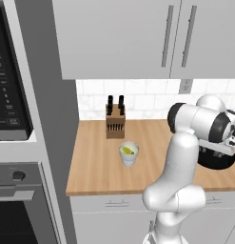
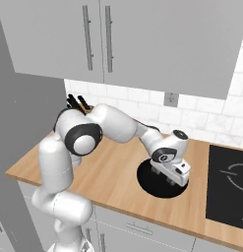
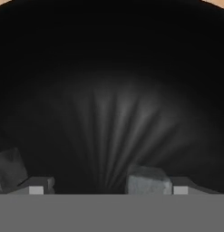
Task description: Grab a lemon wedge from the fridge and one ice cube from the ice bowl, and put them in the glass of lemonade.
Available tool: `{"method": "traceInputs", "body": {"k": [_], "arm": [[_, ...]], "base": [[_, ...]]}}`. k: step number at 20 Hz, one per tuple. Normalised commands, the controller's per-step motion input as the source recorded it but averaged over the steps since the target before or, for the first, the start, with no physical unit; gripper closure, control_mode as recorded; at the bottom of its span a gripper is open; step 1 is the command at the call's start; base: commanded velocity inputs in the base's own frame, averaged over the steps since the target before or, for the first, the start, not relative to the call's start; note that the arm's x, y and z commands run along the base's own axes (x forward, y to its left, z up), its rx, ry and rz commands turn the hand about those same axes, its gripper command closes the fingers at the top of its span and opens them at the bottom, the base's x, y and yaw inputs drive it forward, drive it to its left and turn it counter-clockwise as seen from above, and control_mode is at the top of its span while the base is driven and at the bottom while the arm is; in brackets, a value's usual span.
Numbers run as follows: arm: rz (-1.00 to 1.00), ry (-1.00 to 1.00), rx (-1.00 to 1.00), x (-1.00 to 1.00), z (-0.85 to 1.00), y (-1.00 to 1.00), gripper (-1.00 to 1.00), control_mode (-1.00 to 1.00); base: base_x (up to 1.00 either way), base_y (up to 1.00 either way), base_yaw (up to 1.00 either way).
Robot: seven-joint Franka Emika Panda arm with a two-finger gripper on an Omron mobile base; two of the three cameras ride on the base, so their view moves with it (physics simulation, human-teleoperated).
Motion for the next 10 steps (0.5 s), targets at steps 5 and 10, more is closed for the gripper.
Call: {"method": "traceInputs", "body": {"k": [5, 10], "arm": [[0.0, 0.0, 0.02, 0.0, 0.0, 0.1, -1.0, -1.0], [0.0, -0.06, 0.0, -0.11, 0.0, 0.18, -1.0, -1.0]], "base": [[0.0, 0.0, 0.0], [0.0, 0.0, 0.0]]}}
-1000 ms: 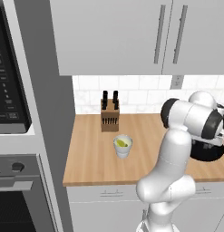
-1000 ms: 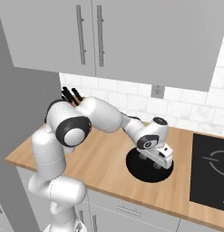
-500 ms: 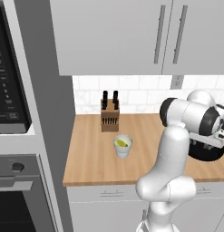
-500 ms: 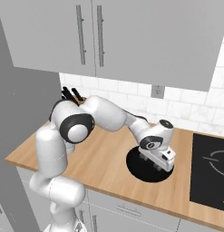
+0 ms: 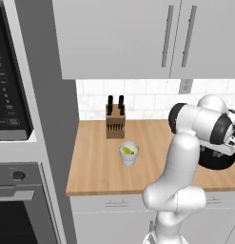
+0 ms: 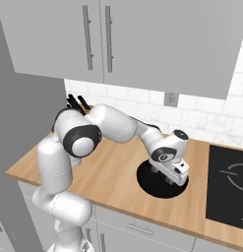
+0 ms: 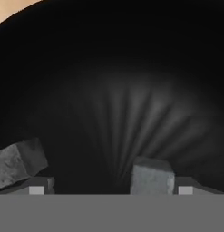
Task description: Grab a lemon wedge from the fridge and one ice cube from the ice bowl, and put them in the glass of lemonade.
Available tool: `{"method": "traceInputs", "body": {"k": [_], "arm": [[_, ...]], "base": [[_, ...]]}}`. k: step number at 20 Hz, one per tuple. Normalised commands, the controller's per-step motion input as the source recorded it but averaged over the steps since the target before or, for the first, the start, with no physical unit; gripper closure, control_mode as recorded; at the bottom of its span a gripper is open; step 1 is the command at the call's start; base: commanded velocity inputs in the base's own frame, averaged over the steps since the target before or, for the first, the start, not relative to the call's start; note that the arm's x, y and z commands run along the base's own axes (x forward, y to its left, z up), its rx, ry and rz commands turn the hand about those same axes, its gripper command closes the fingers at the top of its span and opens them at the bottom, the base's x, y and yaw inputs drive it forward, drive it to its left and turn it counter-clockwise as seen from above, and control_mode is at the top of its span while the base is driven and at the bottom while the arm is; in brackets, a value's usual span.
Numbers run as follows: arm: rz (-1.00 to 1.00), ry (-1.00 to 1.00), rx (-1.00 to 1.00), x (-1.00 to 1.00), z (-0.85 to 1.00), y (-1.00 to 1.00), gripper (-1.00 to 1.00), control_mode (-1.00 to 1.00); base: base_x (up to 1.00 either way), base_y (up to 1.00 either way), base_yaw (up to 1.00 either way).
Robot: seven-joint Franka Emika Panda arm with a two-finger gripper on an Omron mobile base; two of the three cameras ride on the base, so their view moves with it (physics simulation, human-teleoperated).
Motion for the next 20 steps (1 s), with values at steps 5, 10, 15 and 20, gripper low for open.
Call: {"method": "traceInputs", "body": {"k": [5, 10, 15, 20], "arm": [[0.05, -0.15, 0.0, -0.43, 0.03, 0.21, -1.0, -1.0], [0.07, -0.16, -0.03, -0.3, 0.12, 0.18, -1.0, -1.0], [0.0, -0.03, -0.13, 0.27, 0.14, 0.0, -1.0, -1.0], [-0.01, 0.01, -0.08, 0.22, 0.17, -0.02, -1.0, -1.0]], "base": [[0.0, 0.0, 0.0], [0.0, 0.0, 0.0], [0.0, 0.0, 0.0], [0.0, 0.0, 0.0]]}}
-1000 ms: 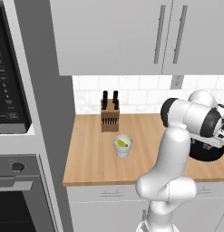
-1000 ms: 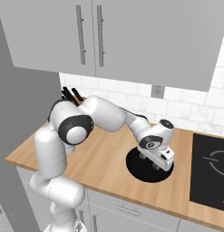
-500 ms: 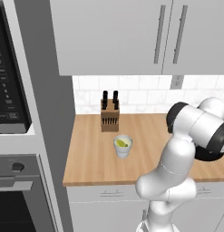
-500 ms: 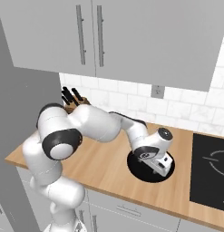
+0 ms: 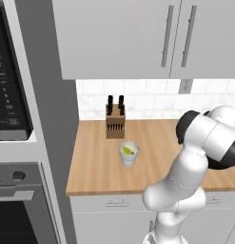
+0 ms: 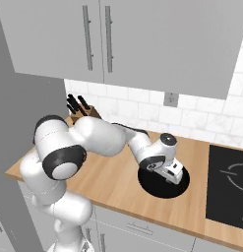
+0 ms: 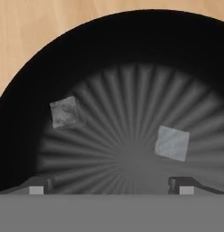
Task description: Grab a lemon wedge from the fridge and one ice cube from the ice bowl, and put them in the glass of lemonade.
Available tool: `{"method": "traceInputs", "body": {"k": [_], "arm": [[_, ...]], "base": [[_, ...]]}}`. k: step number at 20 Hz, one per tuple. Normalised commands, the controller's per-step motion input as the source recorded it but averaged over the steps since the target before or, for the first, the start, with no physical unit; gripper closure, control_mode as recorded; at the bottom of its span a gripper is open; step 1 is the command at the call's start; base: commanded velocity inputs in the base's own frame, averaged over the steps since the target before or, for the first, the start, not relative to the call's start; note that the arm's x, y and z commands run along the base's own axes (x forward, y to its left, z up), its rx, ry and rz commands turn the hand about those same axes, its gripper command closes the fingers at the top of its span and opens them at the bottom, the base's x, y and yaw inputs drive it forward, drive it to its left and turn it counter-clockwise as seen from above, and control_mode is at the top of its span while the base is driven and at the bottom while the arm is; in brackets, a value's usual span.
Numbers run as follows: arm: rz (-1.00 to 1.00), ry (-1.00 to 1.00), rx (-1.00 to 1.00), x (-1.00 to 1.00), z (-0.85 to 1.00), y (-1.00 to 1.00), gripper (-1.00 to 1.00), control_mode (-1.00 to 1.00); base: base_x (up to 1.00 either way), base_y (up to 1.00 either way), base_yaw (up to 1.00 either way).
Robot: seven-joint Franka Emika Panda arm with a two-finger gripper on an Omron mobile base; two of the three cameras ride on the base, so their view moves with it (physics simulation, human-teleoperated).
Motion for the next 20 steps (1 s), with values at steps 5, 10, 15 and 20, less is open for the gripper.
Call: {"method": "traceInputs", "body": {"k": [5, 10, 15, 20], "arm": [[-0.06, 0.01, 0.0, 0.04, 0.02, -0.21, -1.0, -1.0], [-0.09, 0.0, 0.01, 0.02, 0.14, -0.25, -1.0, -1.0], [-0.08, 0.07, 0.04, 0.12, 0.03, -0.22, -1.0, -1.0], [0.0, 0.16, 0.08, 0.02, -0.28, -0.1, -1.0, -1.0]], "base": [[0.0, 0.0, 0.0], [0.0, 0.0, 0.0], [0.0, 0.0, 0.0], [0.0, 0.0, 0.0]]}}
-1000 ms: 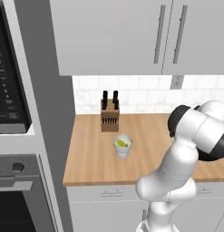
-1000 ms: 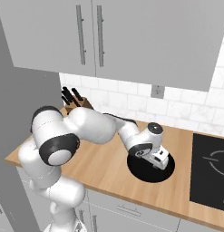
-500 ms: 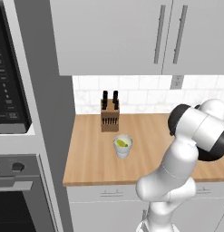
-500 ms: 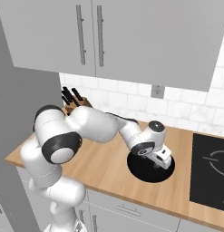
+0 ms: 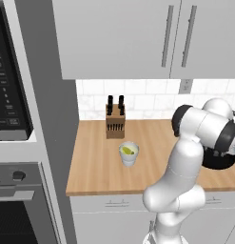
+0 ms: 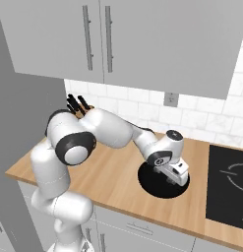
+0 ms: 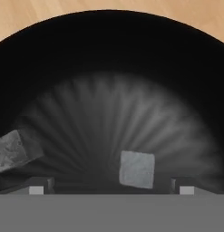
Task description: Grab a lemon wedge from the fridge and one ice cube from the ice bowl, and put them in the glass of lemonade.
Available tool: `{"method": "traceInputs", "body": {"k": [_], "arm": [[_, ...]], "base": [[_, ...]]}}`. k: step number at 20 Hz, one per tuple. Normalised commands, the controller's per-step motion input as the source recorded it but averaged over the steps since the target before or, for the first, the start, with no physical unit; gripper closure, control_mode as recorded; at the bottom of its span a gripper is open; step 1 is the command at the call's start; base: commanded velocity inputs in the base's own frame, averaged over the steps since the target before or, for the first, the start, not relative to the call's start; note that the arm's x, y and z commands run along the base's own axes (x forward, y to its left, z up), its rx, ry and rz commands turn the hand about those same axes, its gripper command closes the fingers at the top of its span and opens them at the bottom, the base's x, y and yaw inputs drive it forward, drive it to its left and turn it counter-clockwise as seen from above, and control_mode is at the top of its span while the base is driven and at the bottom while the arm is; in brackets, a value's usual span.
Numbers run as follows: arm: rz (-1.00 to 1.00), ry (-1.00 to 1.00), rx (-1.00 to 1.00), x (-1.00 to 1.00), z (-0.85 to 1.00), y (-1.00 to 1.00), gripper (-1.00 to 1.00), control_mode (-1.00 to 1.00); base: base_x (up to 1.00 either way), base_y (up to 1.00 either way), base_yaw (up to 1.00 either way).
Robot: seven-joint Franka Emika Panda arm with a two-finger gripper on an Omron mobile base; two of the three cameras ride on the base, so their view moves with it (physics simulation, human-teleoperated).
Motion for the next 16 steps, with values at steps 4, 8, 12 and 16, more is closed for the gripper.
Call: {"method": "traceInputs", "body": {"k": [4, 8, 12, 16], "arm": [[0.0, 0.04, 0.05, 0.0, -0.16, -0.02, -1.0, -1.0], [0.0, 0.01, 0.0, 0.01, -0.03, 0.0, -1.0, -1.0], [0.0, 0.02, 0.0, 0.13, 0.0, 0.0, -1.0, -1.0], [0.0, 0.0, 0.0, 0.0, 0.0, 0.0, -1.0, -1.0]], "base": [[0.0, 0.0, 0.0], [0.0, 0.0, 0.0], [0.0, 0.0, 0.0], [0.0, 0.0, 0.0]]}}
